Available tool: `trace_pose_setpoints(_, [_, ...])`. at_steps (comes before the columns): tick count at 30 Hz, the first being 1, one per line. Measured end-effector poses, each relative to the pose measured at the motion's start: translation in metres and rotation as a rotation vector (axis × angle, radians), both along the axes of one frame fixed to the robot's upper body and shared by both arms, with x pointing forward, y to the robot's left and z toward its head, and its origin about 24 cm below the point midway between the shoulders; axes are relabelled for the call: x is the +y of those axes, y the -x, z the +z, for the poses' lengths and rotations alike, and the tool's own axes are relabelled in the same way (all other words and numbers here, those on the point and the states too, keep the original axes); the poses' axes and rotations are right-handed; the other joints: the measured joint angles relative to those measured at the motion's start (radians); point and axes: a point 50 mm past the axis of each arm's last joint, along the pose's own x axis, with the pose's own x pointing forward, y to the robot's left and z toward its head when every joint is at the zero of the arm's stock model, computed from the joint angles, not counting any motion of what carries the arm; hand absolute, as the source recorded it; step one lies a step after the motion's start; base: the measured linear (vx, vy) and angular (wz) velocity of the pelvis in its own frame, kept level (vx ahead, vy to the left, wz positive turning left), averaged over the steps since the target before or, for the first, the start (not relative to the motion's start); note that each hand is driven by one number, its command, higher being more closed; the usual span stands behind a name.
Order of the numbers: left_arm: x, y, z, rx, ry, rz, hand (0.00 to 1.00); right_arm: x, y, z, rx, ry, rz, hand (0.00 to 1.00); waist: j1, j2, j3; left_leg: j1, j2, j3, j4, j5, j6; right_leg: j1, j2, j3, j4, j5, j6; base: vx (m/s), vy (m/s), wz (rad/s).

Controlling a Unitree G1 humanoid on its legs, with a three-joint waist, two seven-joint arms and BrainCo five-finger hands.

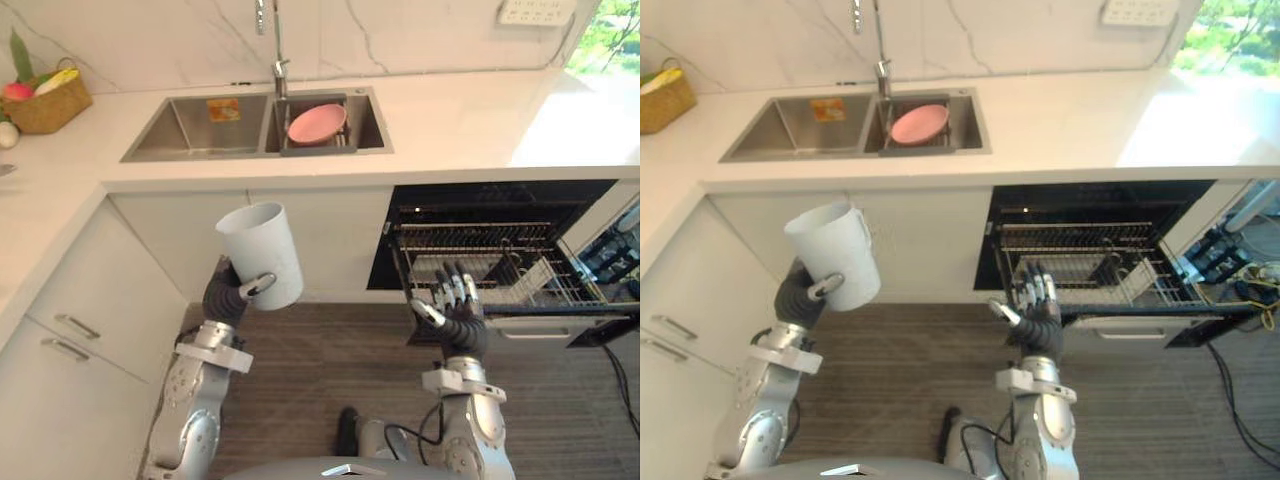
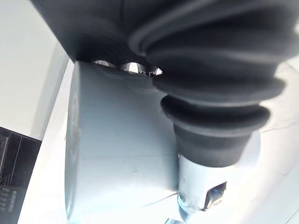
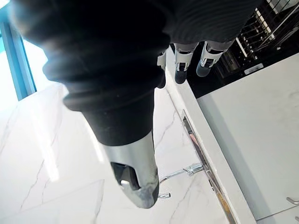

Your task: Walk over to the sink, pick up the cup, carry it to the dishwasher, place the cup inside the dishwasher, then close the dishwasher door

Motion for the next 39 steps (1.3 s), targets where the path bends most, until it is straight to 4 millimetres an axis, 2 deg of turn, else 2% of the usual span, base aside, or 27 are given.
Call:
trace_pose_setpoints(2, [0.0,0.0,0.0,0.004,0.003,0.002,1.0,0.0,-0.002,0.002,-0.008,0.002,-0.001,0.0,0.008,-0.004,-0.002,-0.091,0.041,-0.029,0.239,0.057,-0.006,0.038,0.018,0.003,-0.017,-0.021,-0.001,0.27,-0.123,-0.23])
trace_pose_setpoints(3, [0.0,0.0,-0.001,0.01,0.007,0.008,1.0,-0.001,-0.003,0.003,-0.015,0.007,-0.002,0.0,0.012,0.006,0.004,-0.186,0.074,-0.083,0.438,0.174,-0.038,0.074,0.038,0.011,-0.034,-0.034,-0.003,0.32,-0.065,-0.35])
trace_pose_setpoints(4, [0.001,0.002,-0.004,0.027,0.012,0.02,1.0,0.0,-0.003,0.004,-0.019,0.008,0.003,0.0,0.019,0.013,0.013,-0.288,0.108,-0.141,0.628,0.346,-0.085,0.116,0.06,0.039,-0.055,-0.045,-0.012,0.28,0.006,-0.43])
trace_pose_setpoints(5, [0.0,0.004,-0.007,0.038,0.017,0.026,1.0,0.0,-0.003,0.004,-0.02,0.011,0.004,0.0,0.019,0.027,0.014,-0.335,0.121,-0.162,0.716,0.342,-0.098,0.136,0.072,0.049,-0.06,-0.053,-0.016,0.3,0.079,-0.53])
trace_pose_setpoints(6, [-0.001,0.006,-0.012,0.068,0.026,0.032,1.0,-0.002,-0.003,0.005,-0.019,0.033,-0.002,0.0,0.02,0.041,0.021,-0.415,0.132,-0.174,0.846,0.268,-0.1,0.177,0.082,0.067,-0.063,-0.072,-0.018,0.24,0.078,-0.44])
trace_pose_setpoints(7, [-0.002,0.008,-0.016,0.088,0.025,0.034,1.0,-0.003,-0.002,0.004,-0.015,0.043,-0.004,0.0,0.02,0.04,0.024,-0.439,0.129,-0.165,0.862,0.227,-0.079,0.197,0.08,0.077,-0.069,-0.076,-0.023,0.31,0.074,-0.62])
trace_pose_setpoints(8, [-0.003,0.011,-0.023,0.123,0.027,0.038,1.0,-0.002,-0.003,0.004,-0.015,0.047,0.0,0.0,0.023,0.037,0.025,-0.461,0.126,-0.13,0.807,0.148,-0.031,0.24,0.075,0.107,-0.089,-0.085,-0.017,0.31,0.074,-0.81])
trace_pose_setpoints(9, [-0.004,0.015,-0.026,0.134,0.031,0.037,1.0,-0.001,-0.003,0.007,-0.031,0.048,0.004,0.0,0.034,0.028,0.027,-0.468,0.114,-0.095,0.666,0.087,-0.014,0.268,0.065,0.151,-0.101,-0.093,-0.008,0.37,0.114,-1.04])
trace_pose_setpoints(10, [-0.005,0.018,-0.027,0.135,0.037,0.037,1.0,0.0,-0.003,0.01,-0.046,0.05,0.009,0.0,0.041,0.02,0.024,-0.468,0.093,-0.084,0.533,0.061,-0.013,0.275,0.051,0.183,-0.102,-0.103,0.001,0.38,0.176,-1.26])
trace_pose_setpoints(11, [-0.005,0.022,-0.027,0.125,0.036,0.051,1.0,0.002,-0.003,0.017,-0.085,0.064,0.024,0.0,0.044,0.012,0.024,-0.458,0.046,-0.11,0.274,0.058,-0.012,0.278,0.029,0.243,-0.101,-0.118,0.023,0.32,0.194,-1.04])
trace_pose_setpoints(13, [-0.003,0.024,-0.026,0.117,0.028,0.064,1.0,0.002,-0.005,0.018,-0.096,0.076,0.035,0.0,0.047,0.009,0.024,-0.444,0.009,-0.168,0.086,0.083,-0.028,0.279,0.015,0.29,-0.102,-0.13,0.043,0.27,0.212,-0.82])
trace_pose_setpoints(15, [-0.002,0.025,-0.022,0.099,0.021,0.087,1.0,0.0,-0.006,0.018,-0.091,0.098,0.047,0.0,0.04,0.015,0.021,-0.422,0.007,-0.178,-0.118,0.163,-0.043,0.298,0.003,0.34,-0.101,-0.166,0.087,0.41,0.335,-0.7])
trace_pose_setpoints(16, [-0.002,0.025,-0.02,0.086,0.022,0.09,1.0,-0.001,-0.006,0.019,-0.092,0.112,0.05,0.0,0.03,0.021,0.017,-0.417,0.012,-0.145,-0.162,0.207,-0.03,0.312,-0.005,0.347,-0.084,-0.196,0.118,0.41,0.347,-0.49])
trace_pose_setpoints(17, [-0.001,0.025,-0.02,0.081,0.019,0.089,1.0,-0.002,-0.006,0.018,-0.088,0.116,0.05,0.0,0.034,0.013,0.016,-0.406,0.005,-0.136,-0.151,0.275,-0.037,0.316,-0.017,0.363,-0.067,-0.212,0.142,0.43,0.379,-0.42])
trace_pose_setpoints(18, [0.002,0.025,-0.021,0.082,0.009,0.094,1.0,-0.002,-0.007,0.011,-0.062,0.108,0.044,0.0,0.037,-0.022,-0.003,-0.403,-0.033,-0.123,-0.098,0.288,-0.032,0.333,-0.068,0.364,-0.061,-0.233,0.17,0.43,0.362,-0.36])
trace_pose_setpoints(19, [0.004,0.024,-0.021,0.077,0.001,0.093,1.0,-0.001,-0.008,0.007,-0.043,0.1,0.042,0.0,0.036,-0.051,-0.012,-0.411,-0.057,-0.106,-0.054,0.251,-0.023,0.338,-0.105,0.348,-0.065,-0.227,0.175,0.49,0.41,-0.28])
trace_pose_setpoints(20, [0.006,0.02,-0.019,0.062,-0.006,0.099,1.0,-0.001,-0.011,0.002,-0.025,0.103,0.042,0.0,0.036,-0.066,-0.013,-0.423,-0.073,-0.102,0.003,0.203,-0.005,0.347,-0.132,0.325,-0.066,-0.201,0.174,0.45,0.39,-0.09])
trace_pose_setpoints(22, [0.005,0.01,-0.014,0.033,-0.012,0.086,1.0,-0.003,-0.015,-0.001,-0.013,0.121,0.032,0.0,0.034,-0.077,-0.014,-0.413,-0.113,-0.101,0.023,0.15,0.023,0.339,-0.176,0.302,-0.018,-0.156,0.192,0.31,0.332,0.02])
trace_pose_setpoints(23, [0.004,0.004,-0.01,0.009,-0.019,0.076,1.0,-0.004,-0.016,-0.001,-0.012,0.124,0.02,0.0,0.034,-0.09,-0.003,-0.376,-0.145,-0.084,0.014,0.133,0.046,0.307,-0.218,0.304,0.093,-0.135,0.207,0.26,0.308,-0.01])
trace_pose_setpoints(25, [0.006,0.001,-0.007,-0.004,-0.027,0.079,1.0,0.001,-0.02,-0.005,0.003,0.132,0.031,0.0,0.037,-0.089,0.006,-0.295,-0.168,-0.045,0.01,0.105,0.086,0.265,-0.273,0.291,0.25,-0.055,0.202,0.25,0.269,-0.3])
trace_pose_setpoints(29, [0.018,0.0,-0.002,-0.023,-0.065,0.13,1.0,0.02,-0.032,-0.005,-0.006,0.163,0.11,0.0,0.062,-0.08,0.006,-0.245,-0.143,0.0,0.004,0.095,0.103,0.223,-0.307,0.118,0.162,-0.02,0.182,0.09,0.098,-0.77])
trace_pose_setpoints(31, [0.025,0.0,0.0,-0.024,-0.085,0.158,1.0,0.026,-0.038,0.001,-0.037,0.164,0.131,0.0,0.082,-0.087,0.004,-0.258,-0.127,0.008,0.005,0.09,0.092,0.212,-0.29,0.052,0.073,-0.01,0.183,0.0,-0.031,-0.97])
trace_pose_setpoints(32, [0.029,0.001,0.001,-0.027,-0.095,0.184,1.0,0.027,-0.043,0.006,-0.06,0.168,0.134,0.0,0.097,-0.077,0.005,-0.268,-0.111,-0.001,0.004,0.075,0.064,0.21,-0.262,0.049,0.0,-0.007,0.185,-0.02,-0.082,-1.24])
trace_pose_setpoints(33, [0.03,0.0,0.004,-0.035,-0.091,0.202,1.0,0.028,-0.046,0.011,-0.076,0.176,0.127,0.0,0.098,-0.063,0.007,-0.273,-0.093,-0.002,0.004,0.044,0.028,0.218,-0.234,0.048,-0.067,-0.005,0.188,-0.03,-0.084,-1.17])
trace_pose_setpoints(34, [0.029,-0.001,0.005,-0.04,-0.088,0.202,1.0,0.027,-0.047,0.012,-0.077,0.174,0.117,0.0,0.097,-0.057,0.015,-0.274,-0.089,0.002,0.01,0.034,0.027,0.223,-0.229,0.041,-0.089,-0.001,0.195,-0.05,-0.047,-0.77])
trace_pose_setpoints(36, [0.027,-0.003,0.008,-0.057,-0.092,0.203,1.0,0.019,-0.042,0.004,-0.019,0.151,0.055,0.0,0.072,-0.051,0.023,-0.294,-0.066,0.004,0.057,0.005,0.031,0.232,-0.21,0.03,-0.126,0.023,0.199,-0.15,0.013,-0.37])
trace_pose_setpoints(39, [0.033,-0.004,0.013,-0.082,-0.096,0.23,1.0,0.015,-0.038,-0.002,0.019,0.127,0.007,0.0,0.076,-0.035,0.031,-0.324,-0.006,0.027,0.132,-0.049,0.011,0.253,-0.183,-0.011,-0.174,0.021,0.18,-0.12,0.049,-0.33])
